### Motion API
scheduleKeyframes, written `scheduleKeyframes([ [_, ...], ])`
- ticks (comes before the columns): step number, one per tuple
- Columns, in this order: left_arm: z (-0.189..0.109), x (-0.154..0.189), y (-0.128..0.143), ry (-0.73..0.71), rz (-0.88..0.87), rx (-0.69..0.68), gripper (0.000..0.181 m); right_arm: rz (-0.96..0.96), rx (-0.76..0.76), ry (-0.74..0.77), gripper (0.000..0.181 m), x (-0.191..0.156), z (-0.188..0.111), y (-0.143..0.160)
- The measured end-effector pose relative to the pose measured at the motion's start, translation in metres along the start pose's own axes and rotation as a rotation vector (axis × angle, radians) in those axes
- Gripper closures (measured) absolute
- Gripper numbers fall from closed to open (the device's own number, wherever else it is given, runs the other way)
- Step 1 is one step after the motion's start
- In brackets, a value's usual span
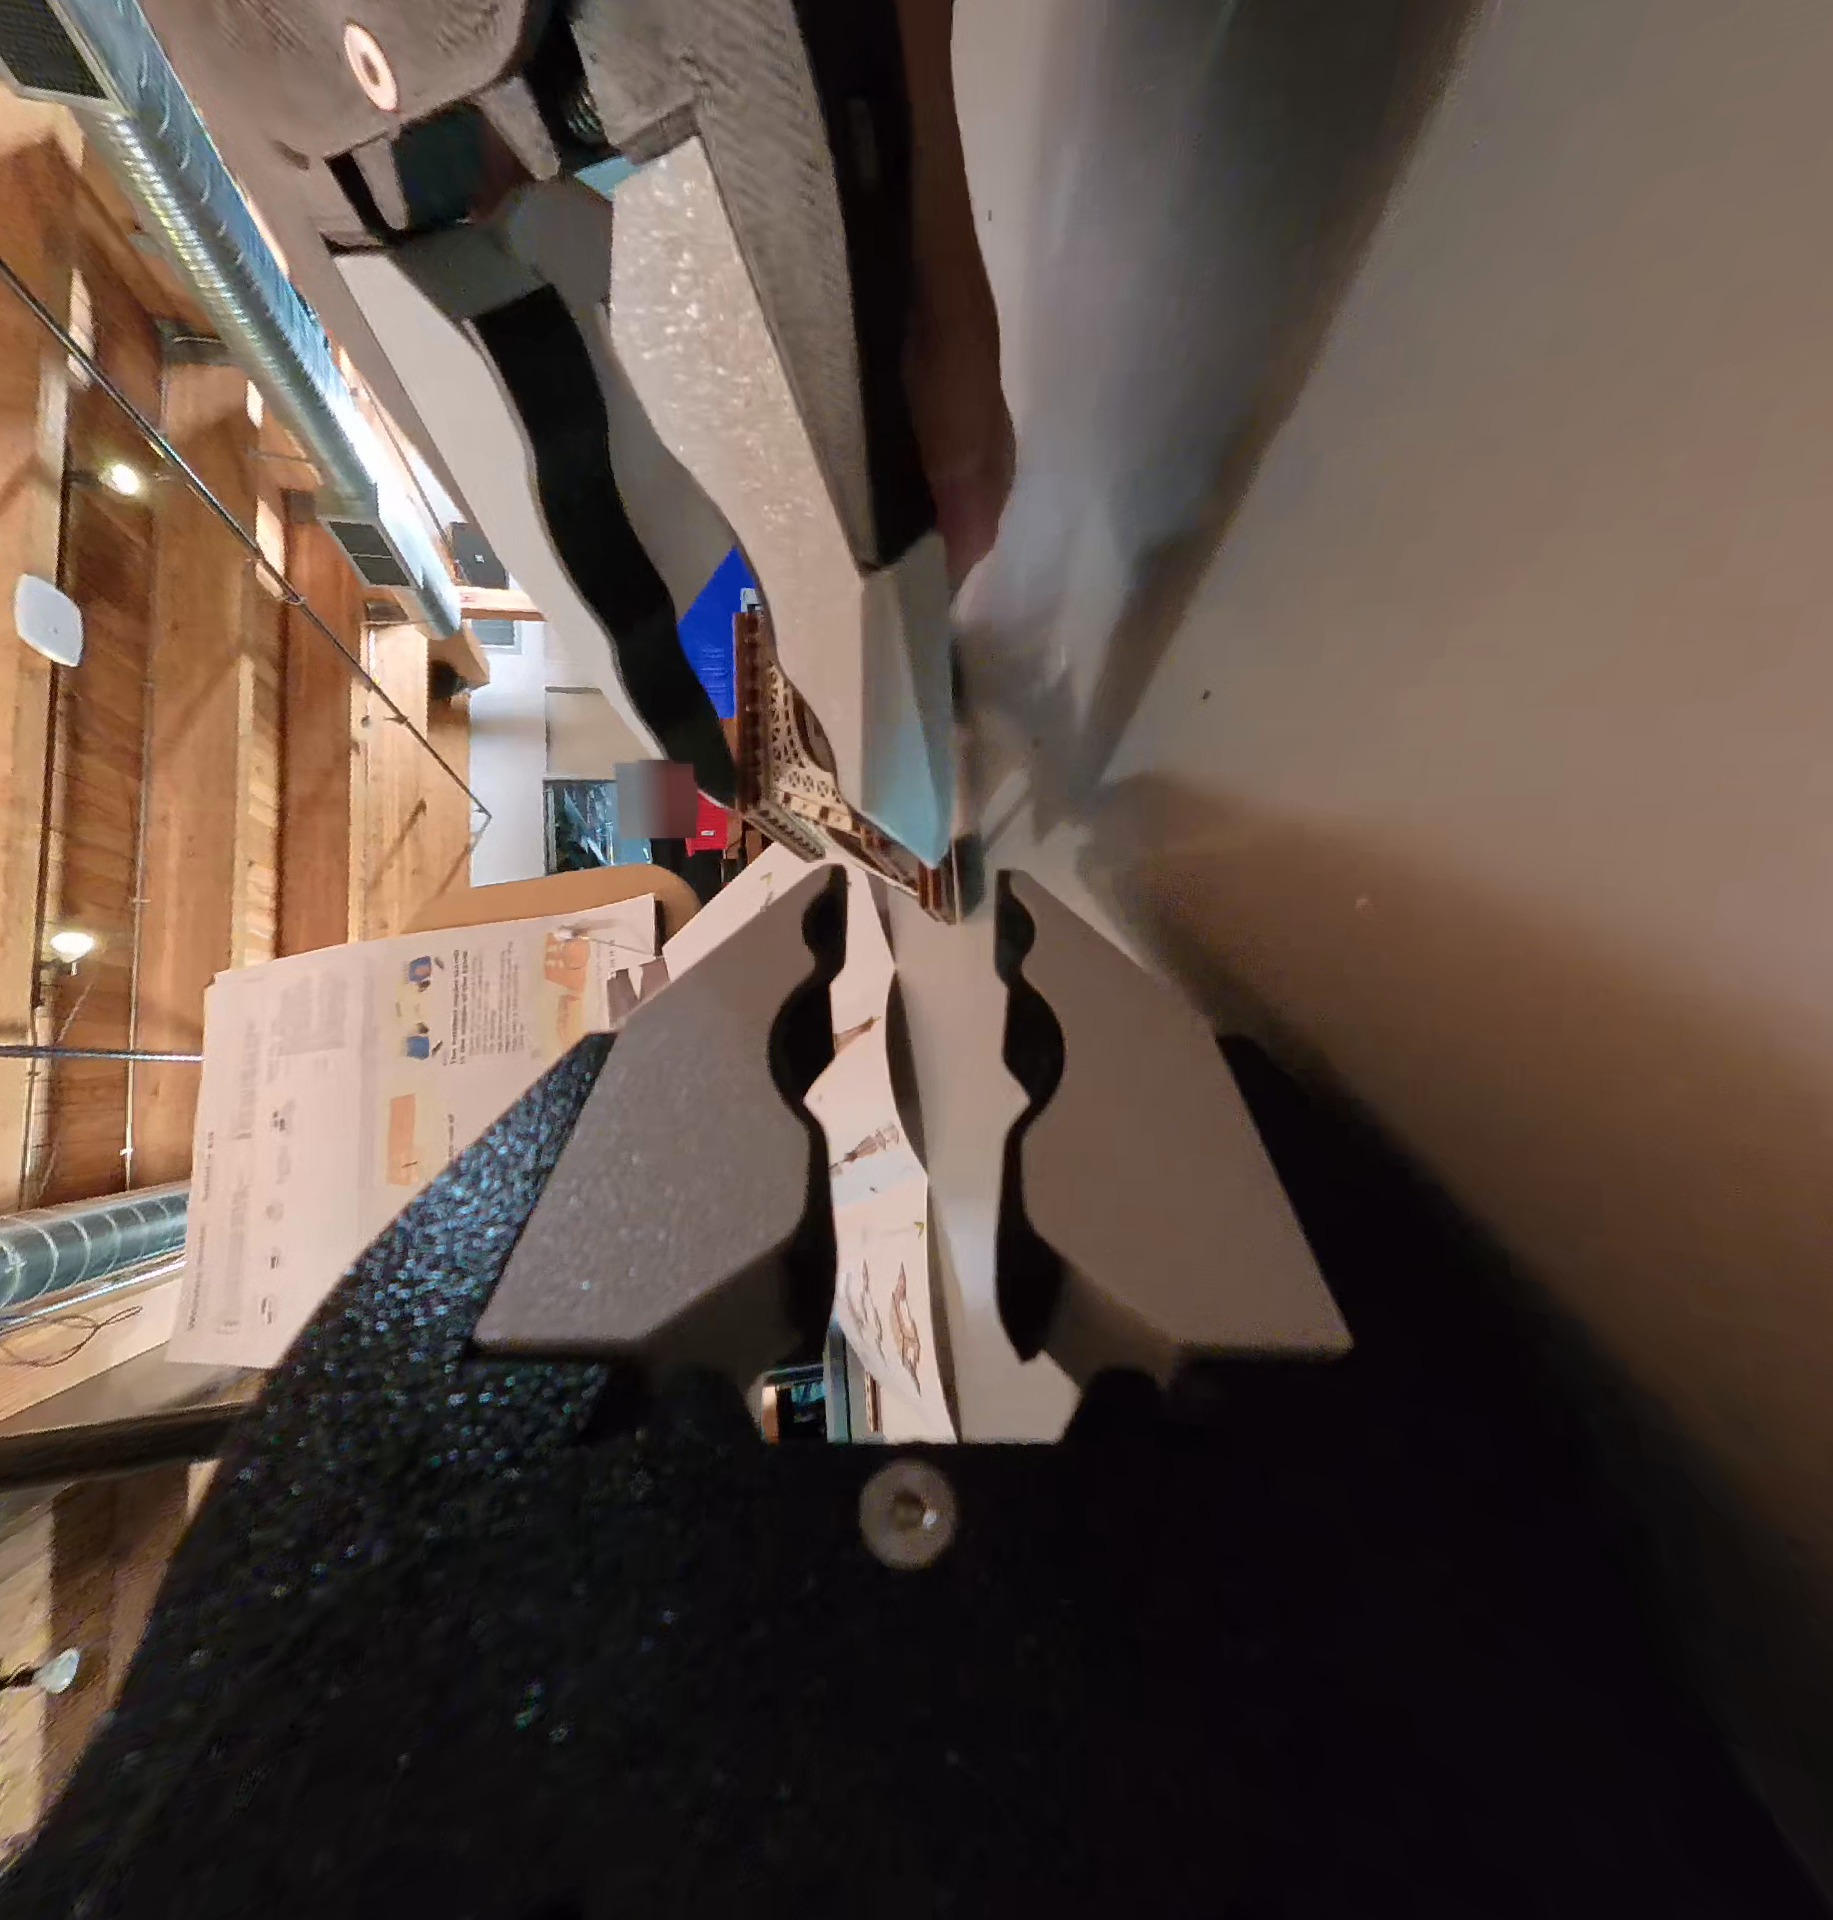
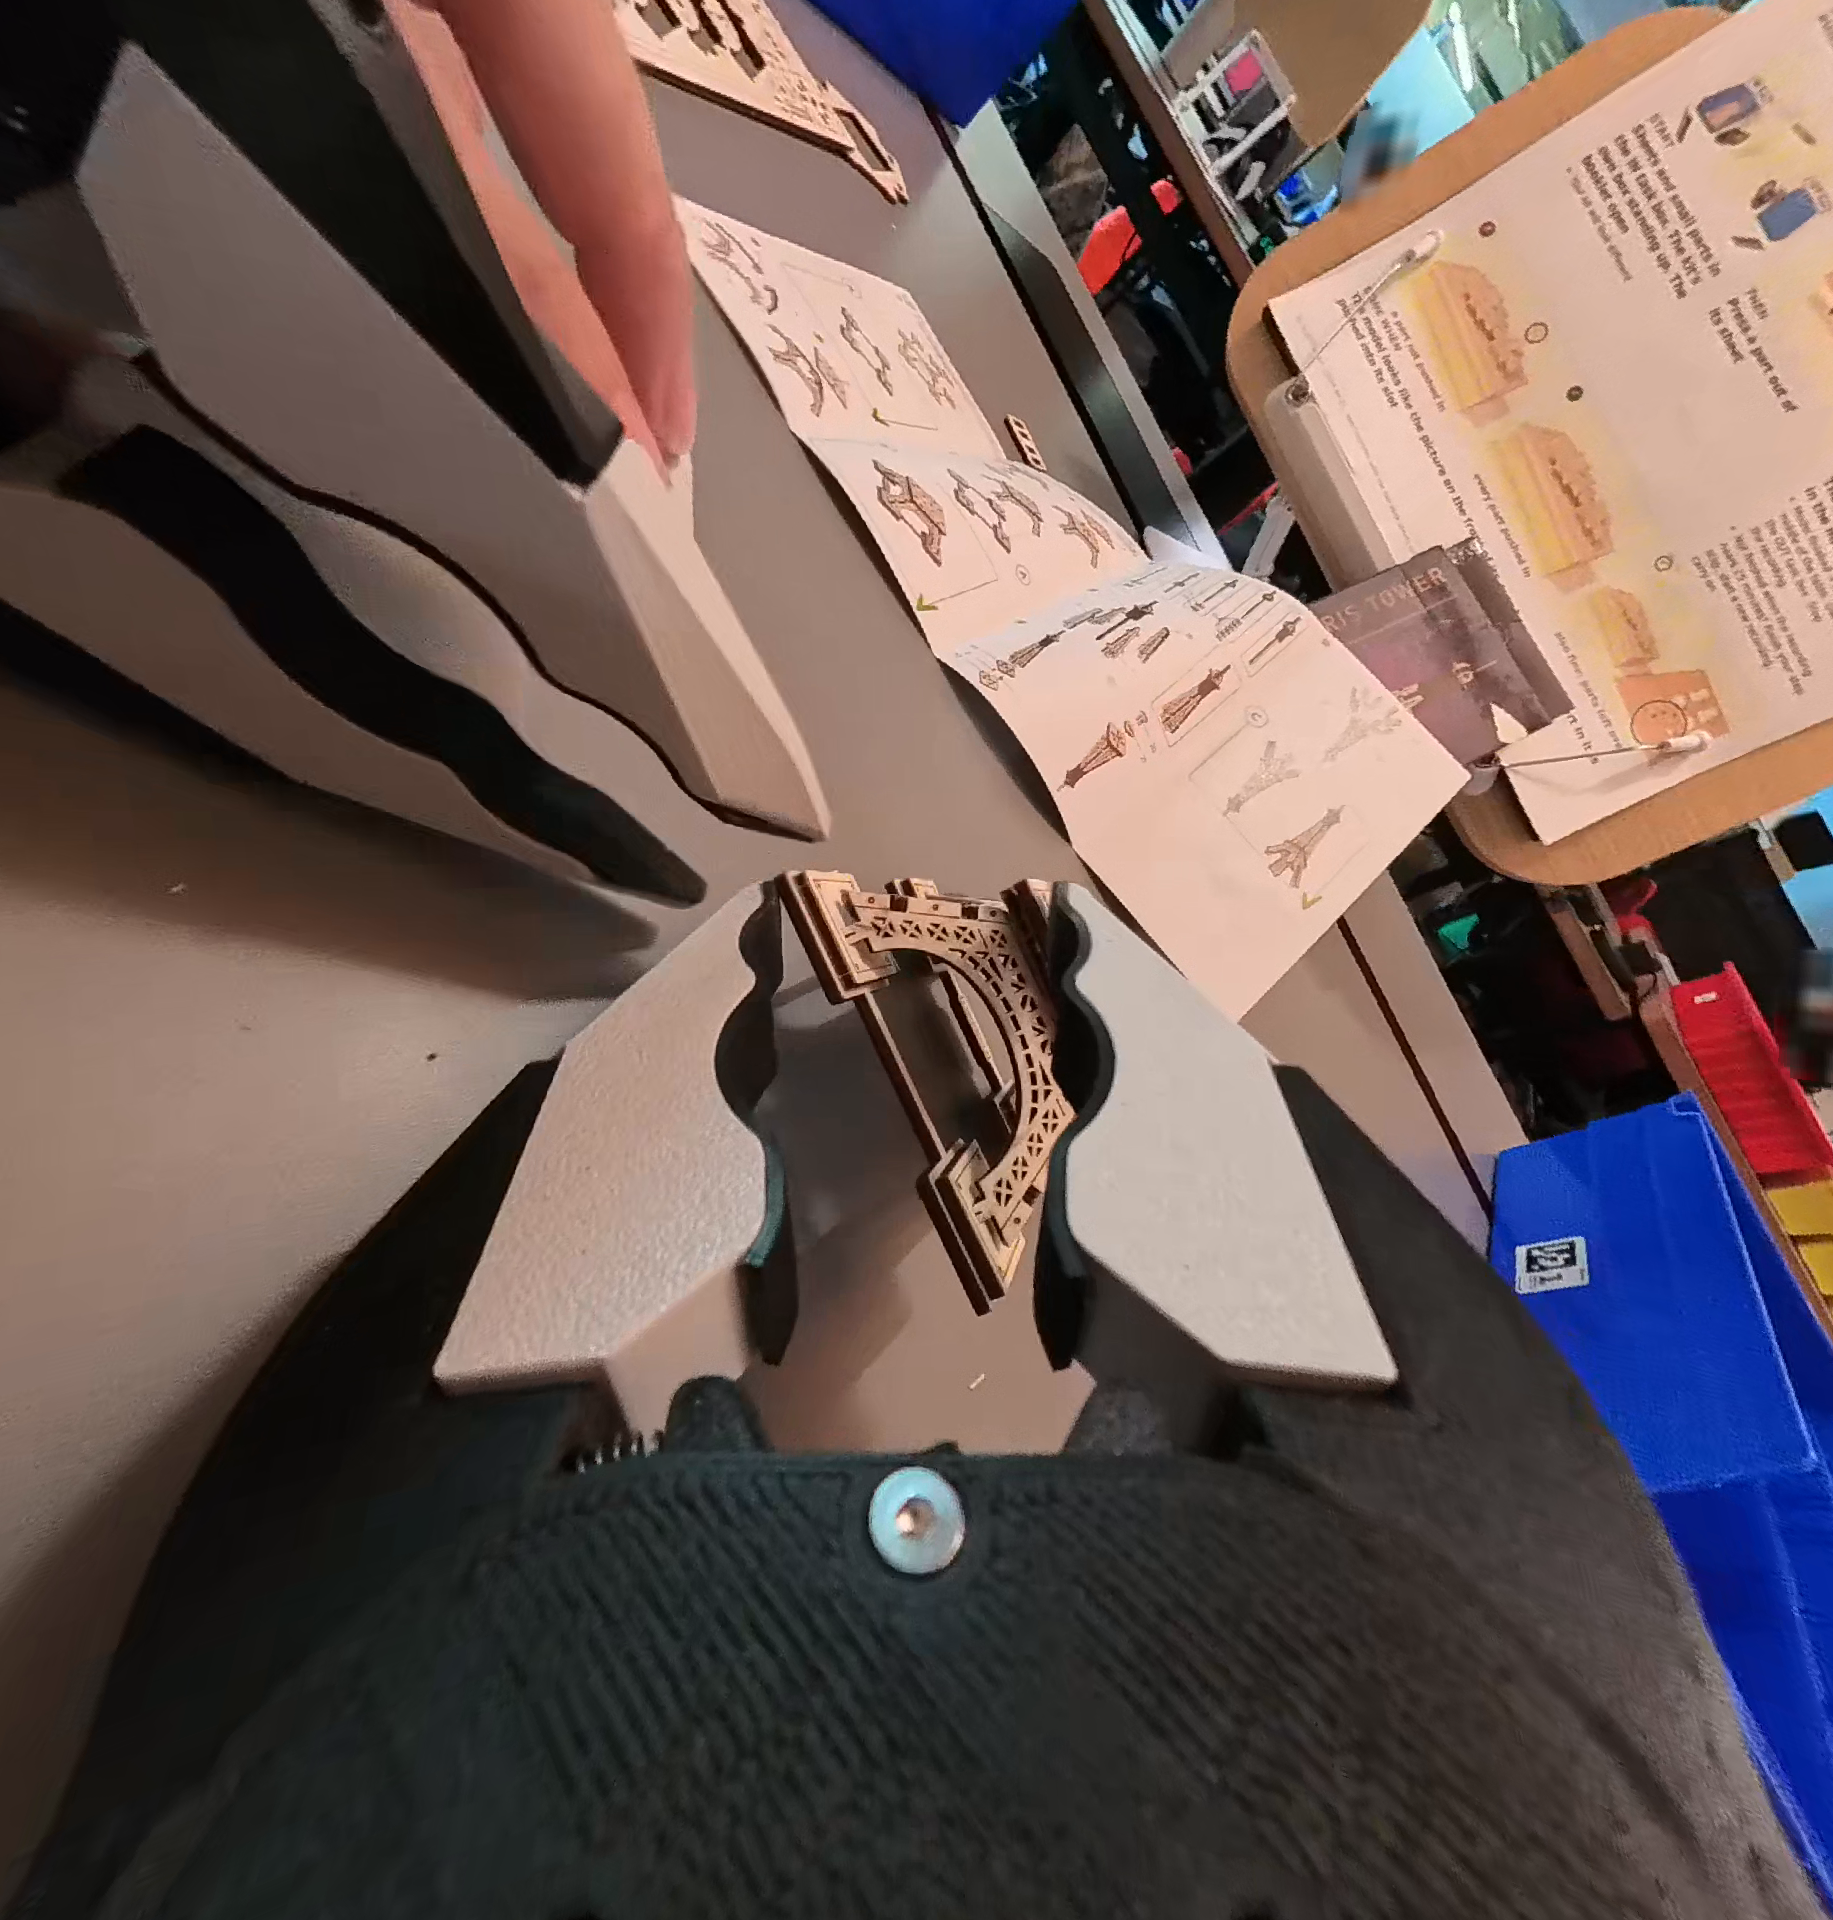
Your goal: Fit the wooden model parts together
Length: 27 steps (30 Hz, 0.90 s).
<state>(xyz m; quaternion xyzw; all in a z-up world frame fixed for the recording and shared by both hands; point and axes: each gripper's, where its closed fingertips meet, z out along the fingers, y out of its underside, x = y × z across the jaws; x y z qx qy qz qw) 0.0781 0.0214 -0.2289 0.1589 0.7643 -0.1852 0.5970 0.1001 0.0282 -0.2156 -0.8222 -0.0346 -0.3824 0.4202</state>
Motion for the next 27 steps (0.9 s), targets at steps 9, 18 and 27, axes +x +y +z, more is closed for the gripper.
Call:
scheduleKeyframes([
  [9, 0.010, -0.010, -0.003, -0.051, -0.034, -0.007, 0.168, 0.020, 0.055, -0.011, 0.131, 0.004, -0.005, -0.006],
  [18, -0.002, -0.014, -0.011, -0.047, -0.105, 0.153, 0.172, -0.005, 0.155, 0.023, 0.101, 0.016, -0.017, -0.018],
  [27, -0.003, -0.012, 0.014, -0.012, -0.130, 0.117, 0.178, 0.132, 0.089, -0.153, 0.083, 0.005, -0.023, 0.014],
])
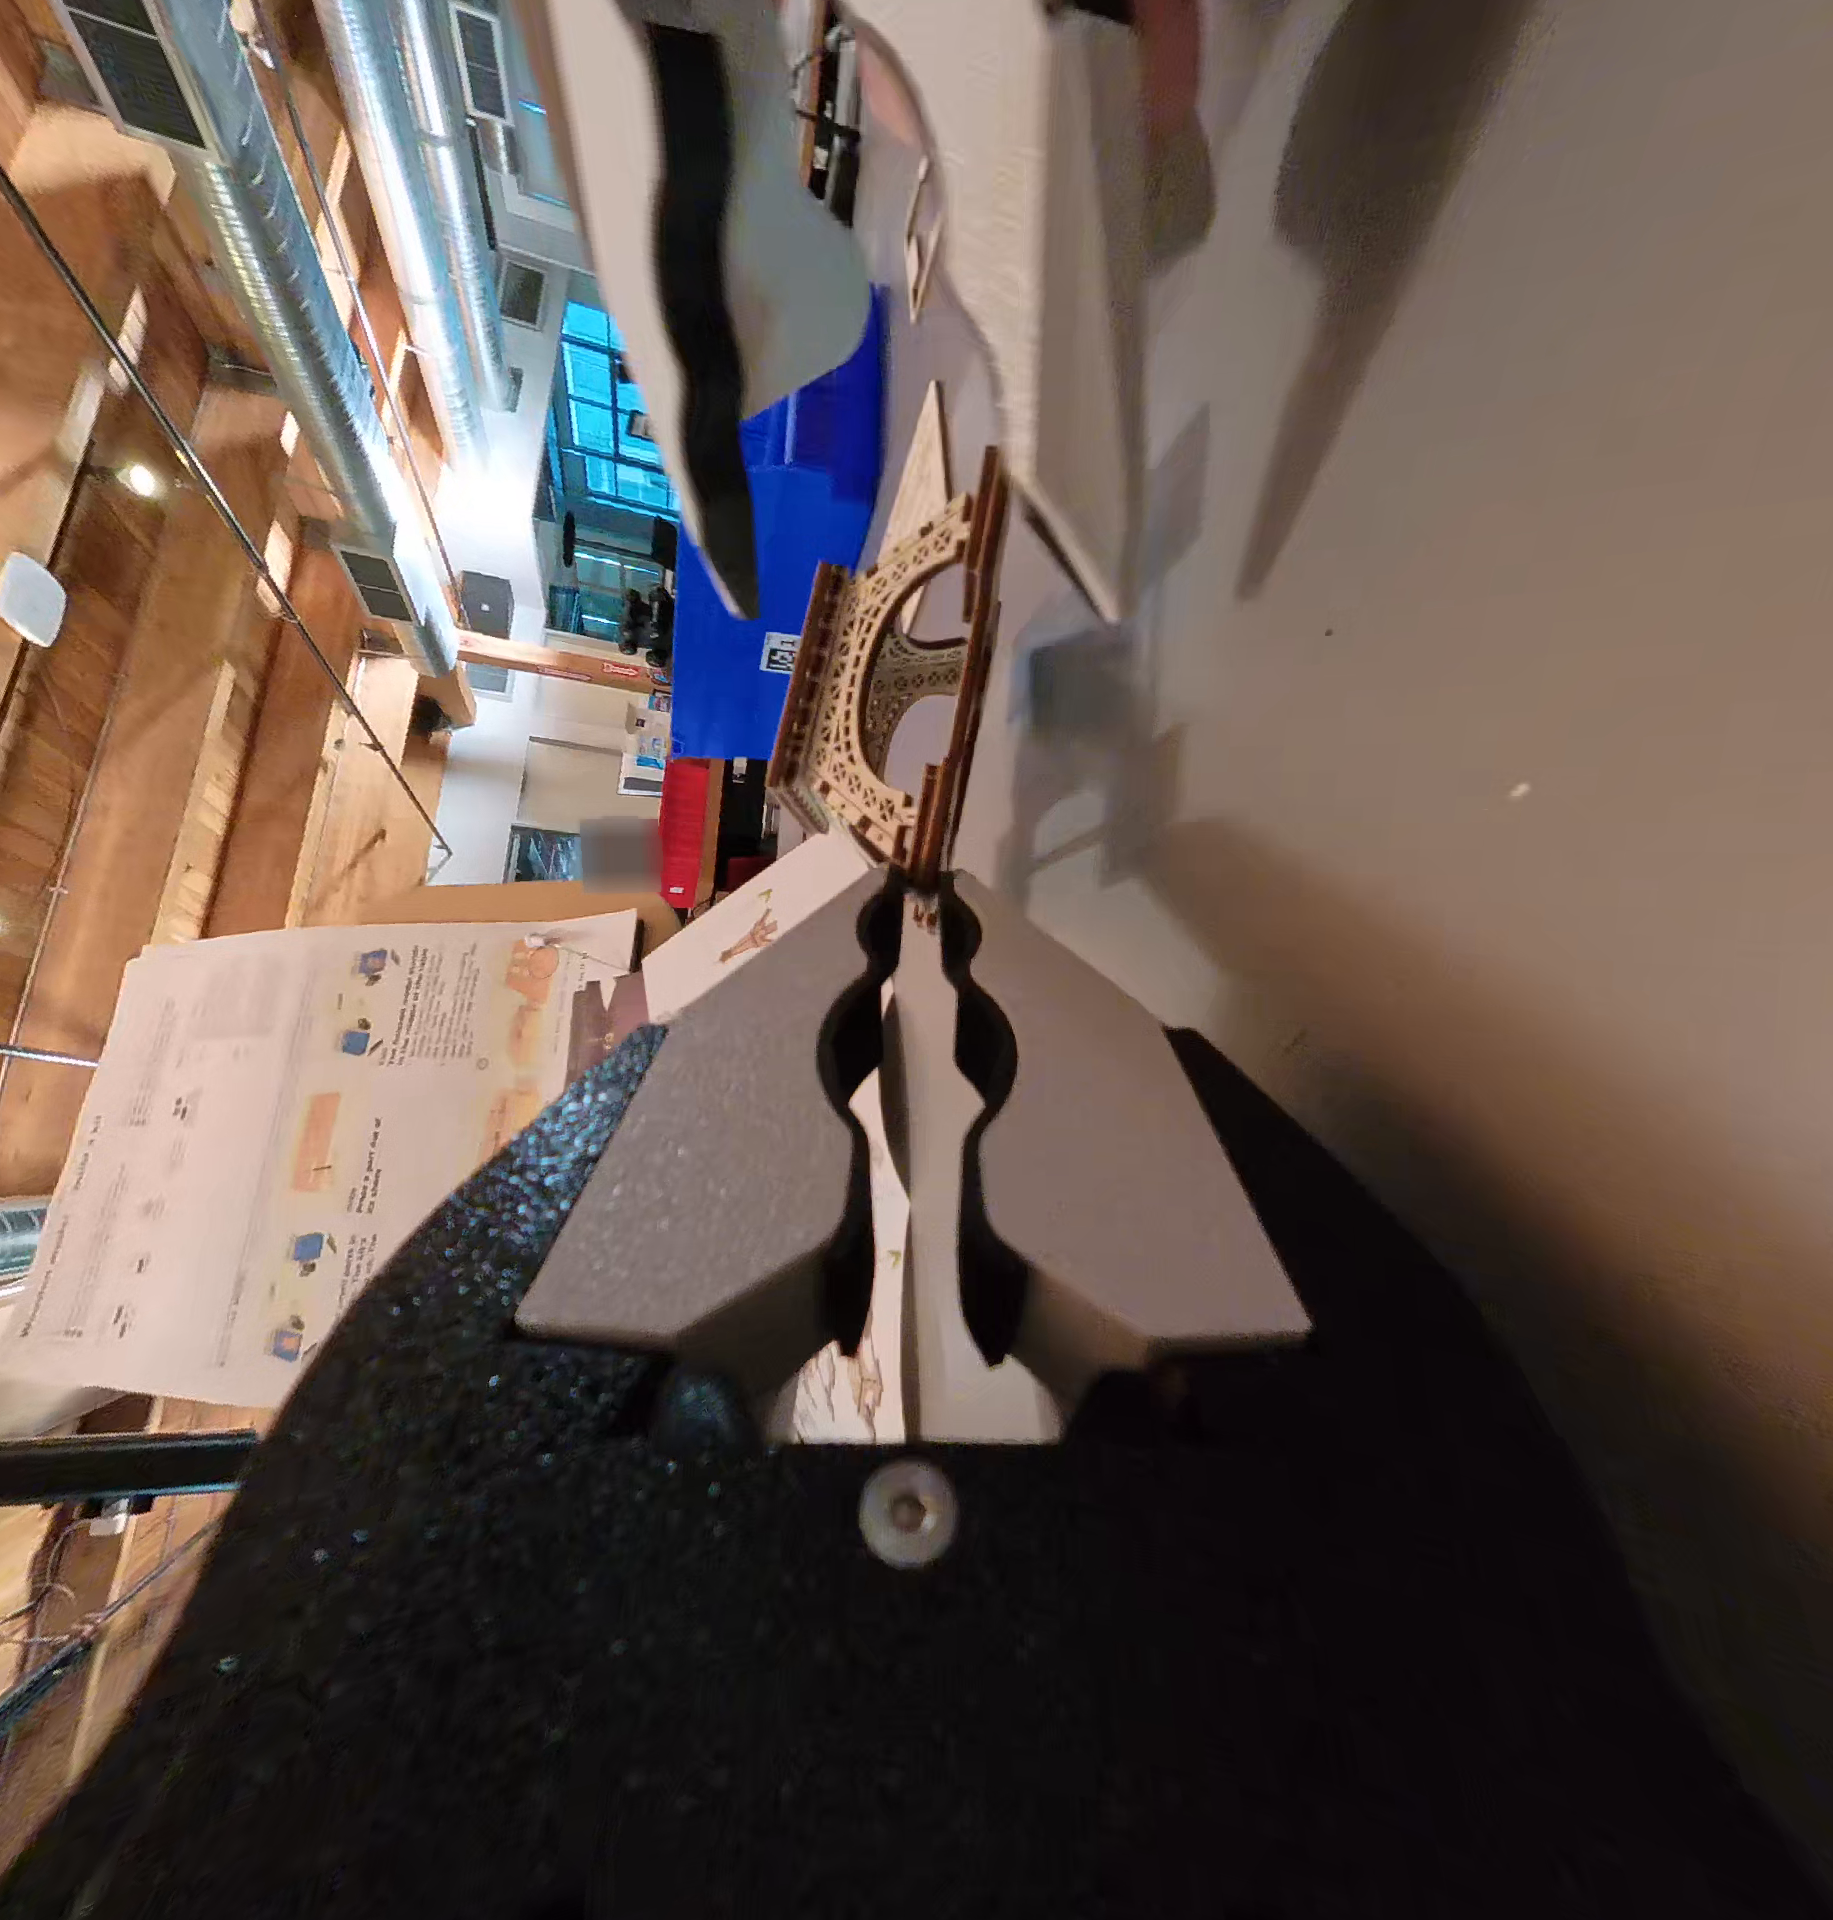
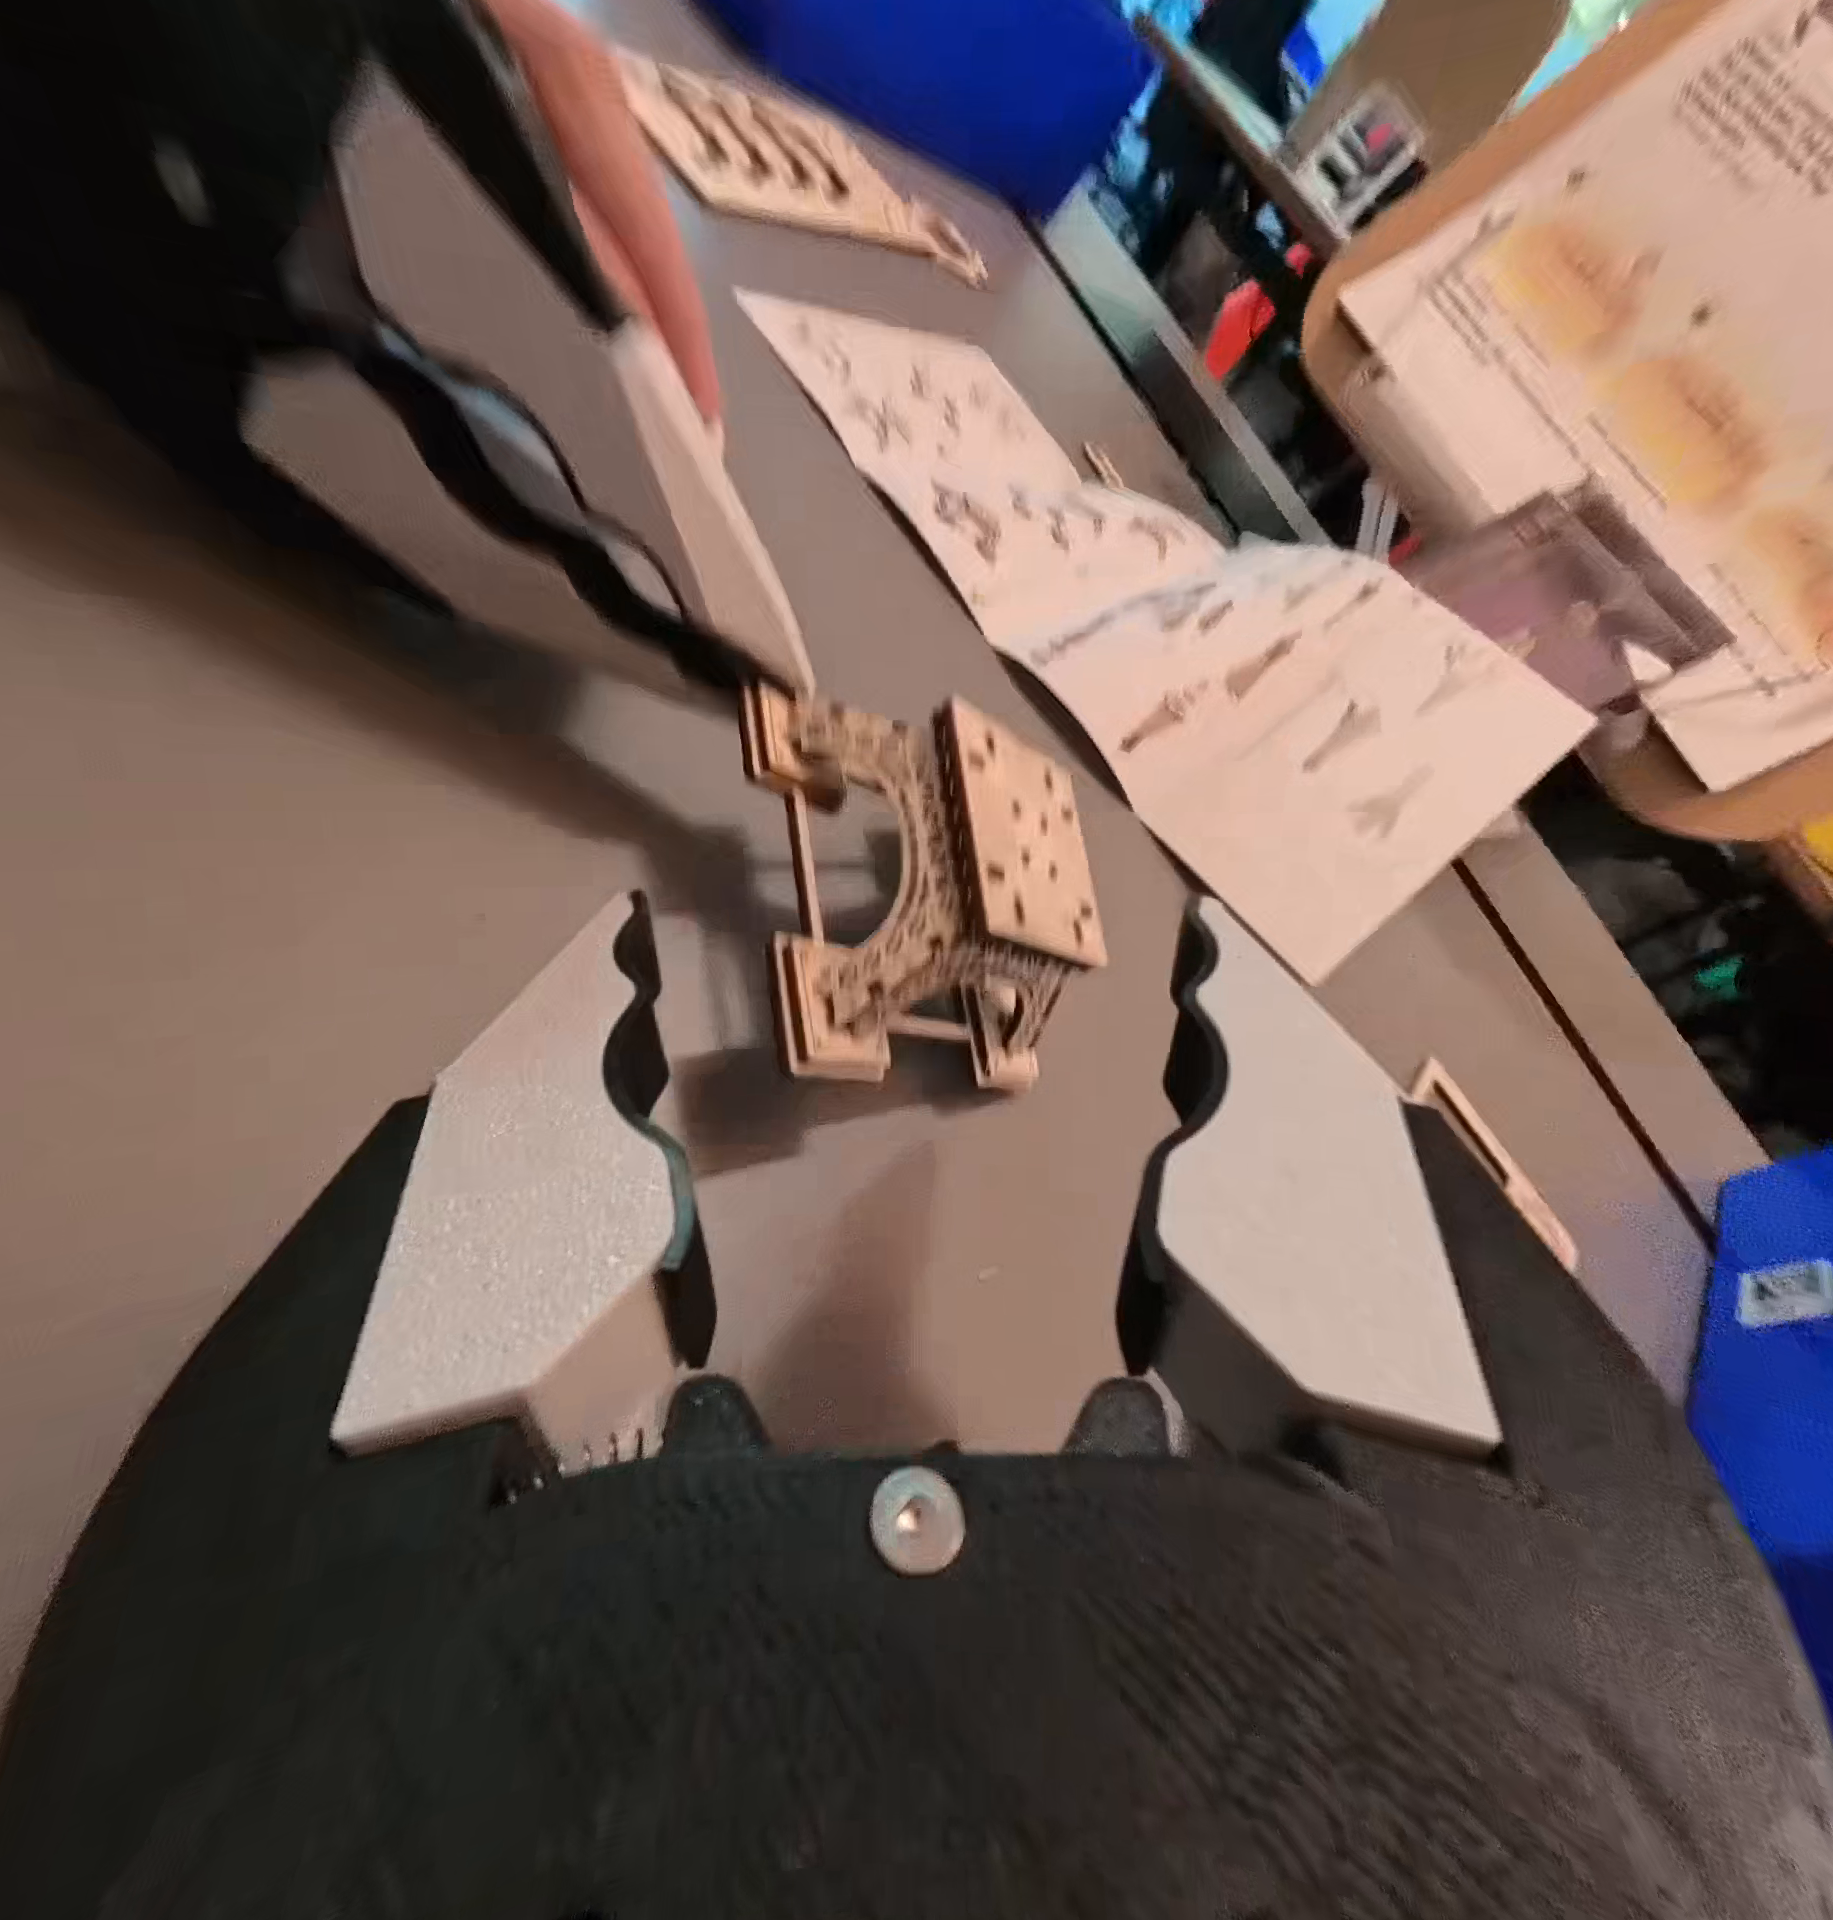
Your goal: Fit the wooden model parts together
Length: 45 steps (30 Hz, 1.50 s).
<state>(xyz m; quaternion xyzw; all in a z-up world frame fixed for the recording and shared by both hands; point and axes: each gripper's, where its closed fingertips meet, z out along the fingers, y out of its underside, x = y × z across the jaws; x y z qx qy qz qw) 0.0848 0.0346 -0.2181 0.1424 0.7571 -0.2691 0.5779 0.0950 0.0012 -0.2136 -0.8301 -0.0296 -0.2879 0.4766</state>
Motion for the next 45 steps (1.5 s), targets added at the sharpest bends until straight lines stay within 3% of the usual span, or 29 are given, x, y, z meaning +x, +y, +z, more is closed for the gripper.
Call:
scheduleKeyframes([
  [6, -0.007, -0.004, -0.001, 0.034, -0.083, 0.090, 0.178, -0.166, 0.056, 0.025, 0.108, -0.001, 0.013, -0.005],
  [9, -0.009, -0.002, 0.002, 0.054, -0.108, 0.097, 0.178, -0.250, -0.006, 0.037, 0.129, -0.002, 0.022, -0.001],
  [13, -0.010, -0.003, 0.007, 0.018, -0.067, 0.056, 0.168, -0.233, -0.042, 0.058, 0.131, -0.006, 0.027, -0.001],
  [18, -0.009, -0.005, 0.003, -0.035, 0.051, 0.021, 0.172, -0.150, -0.084, 0.075, 0.132, -0.005, 0.030, -0.006],
  [26, -0.011, -0.005, 0.006, -0.023, -0.015, 0.005, 0.173, -0.138, -0.126, 0.062, 0.131, -0.005, 0.030, -0.006],
  [36, -0.018, 0.002, 0.014, 0.155, -0.162, -0.062, 0.168, -0.236, -0.170, 0.090, 0.131, -0.011, 0.031, -0.010],
  [45, -0.020, 0.000, 0.020, 0.202, -0.017, -0.089, 0.168, -0.200, -0.186, 0.067, 0.132, -0.011, 0.033, -0.015],
])
